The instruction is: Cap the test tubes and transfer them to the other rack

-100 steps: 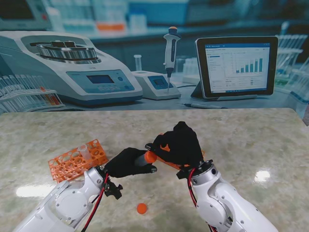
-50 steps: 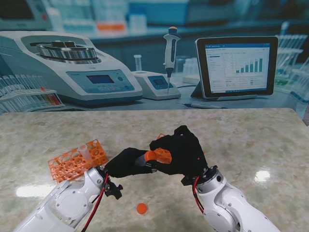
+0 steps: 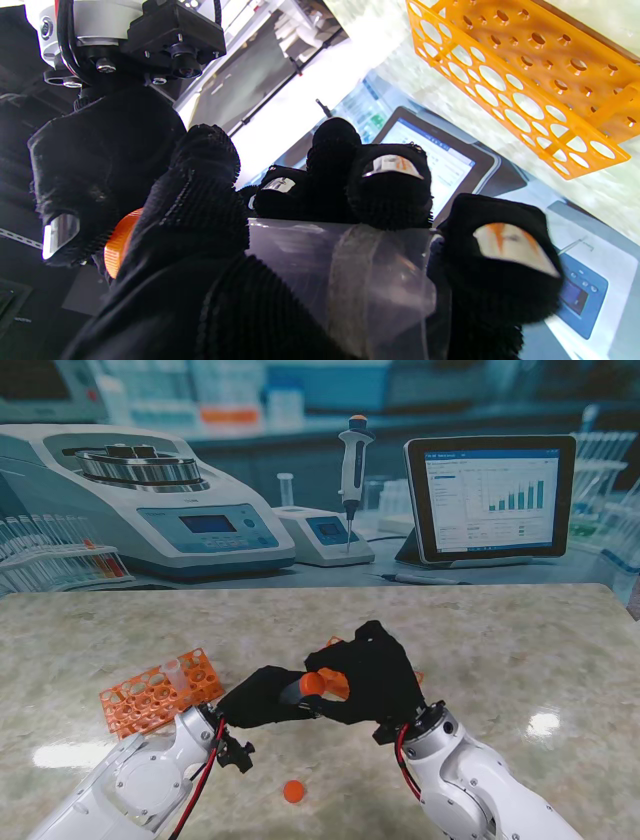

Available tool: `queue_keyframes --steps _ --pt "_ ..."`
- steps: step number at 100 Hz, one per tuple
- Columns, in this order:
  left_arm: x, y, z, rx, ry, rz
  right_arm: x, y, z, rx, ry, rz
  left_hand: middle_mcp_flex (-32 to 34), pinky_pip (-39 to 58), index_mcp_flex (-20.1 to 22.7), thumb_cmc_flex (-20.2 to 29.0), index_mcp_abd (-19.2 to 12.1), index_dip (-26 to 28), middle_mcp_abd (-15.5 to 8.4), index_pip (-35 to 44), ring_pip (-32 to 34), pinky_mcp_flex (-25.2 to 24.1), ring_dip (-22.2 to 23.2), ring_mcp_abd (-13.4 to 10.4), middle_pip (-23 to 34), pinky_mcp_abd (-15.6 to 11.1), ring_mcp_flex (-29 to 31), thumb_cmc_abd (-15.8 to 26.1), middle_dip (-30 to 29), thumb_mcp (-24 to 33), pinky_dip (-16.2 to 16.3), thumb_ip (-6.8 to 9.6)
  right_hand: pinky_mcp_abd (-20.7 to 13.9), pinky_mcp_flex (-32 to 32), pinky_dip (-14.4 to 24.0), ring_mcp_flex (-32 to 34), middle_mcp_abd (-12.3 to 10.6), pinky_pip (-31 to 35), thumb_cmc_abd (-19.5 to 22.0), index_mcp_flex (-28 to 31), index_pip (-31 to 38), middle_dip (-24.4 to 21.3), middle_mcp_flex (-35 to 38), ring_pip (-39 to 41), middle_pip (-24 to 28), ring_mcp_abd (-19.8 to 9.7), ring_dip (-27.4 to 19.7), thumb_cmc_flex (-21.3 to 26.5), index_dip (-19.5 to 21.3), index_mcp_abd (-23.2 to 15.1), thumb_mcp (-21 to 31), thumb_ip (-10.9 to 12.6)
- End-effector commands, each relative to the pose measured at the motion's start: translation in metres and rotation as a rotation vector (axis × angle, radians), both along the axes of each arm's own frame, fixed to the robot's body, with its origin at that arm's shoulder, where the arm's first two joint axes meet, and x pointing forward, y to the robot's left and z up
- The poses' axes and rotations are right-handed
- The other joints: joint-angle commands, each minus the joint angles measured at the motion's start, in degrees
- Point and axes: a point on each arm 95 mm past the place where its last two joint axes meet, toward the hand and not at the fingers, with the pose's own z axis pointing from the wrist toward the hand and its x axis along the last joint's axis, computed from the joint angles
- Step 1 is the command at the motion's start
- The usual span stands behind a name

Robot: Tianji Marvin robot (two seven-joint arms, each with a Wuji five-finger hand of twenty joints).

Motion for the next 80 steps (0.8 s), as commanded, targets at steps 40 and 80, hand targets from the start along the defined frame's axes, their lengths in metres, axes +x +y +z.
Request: queue_keyframes --steps 40,80 --pt "-0.0008 -0.0015 0.0014 -0.001 -0.002 -0.004 0.0022 0.0027 -0.0046 0.014 0.015 -0.002 0.6 3.9 0.7 2.1 0.2 2.1 -4.8 2.6 1.6 1.5 0.3 -1.9 0.2 -0.7 0.3 4.6 0.4 1.9 -1.4 -0.19 -0.2 1.4 2.0 3.7 -2.0 1.3 -0.8 0.1 18.7 3.0 6.2 1.2 4.6 -1.6 0.7 18.1 -9.1 -9.7 -7.7 -4.2" --pt "-0.0009 -0.0015 0.0016 -0.001 -0.004 -0.005 0.0053 0.0073 -0.0047 0.04 -0.002 -0.012 0.6 3.8 0.7 2.1 0.2 2.0 -4.8 2.6 1.6 1.5 0.3 -1.9 0.2 -0.7 0.3 4.6 0.4 1.9 -1.5 -0.19 -1.0 4.7 2.5 8.6 -2.5 4.3 1.3 6.8 22.2 6.4 12.2 6.1 11.3 -2.1 1.9 16.8 -7.1 -9.6 -8.1 -4.6"
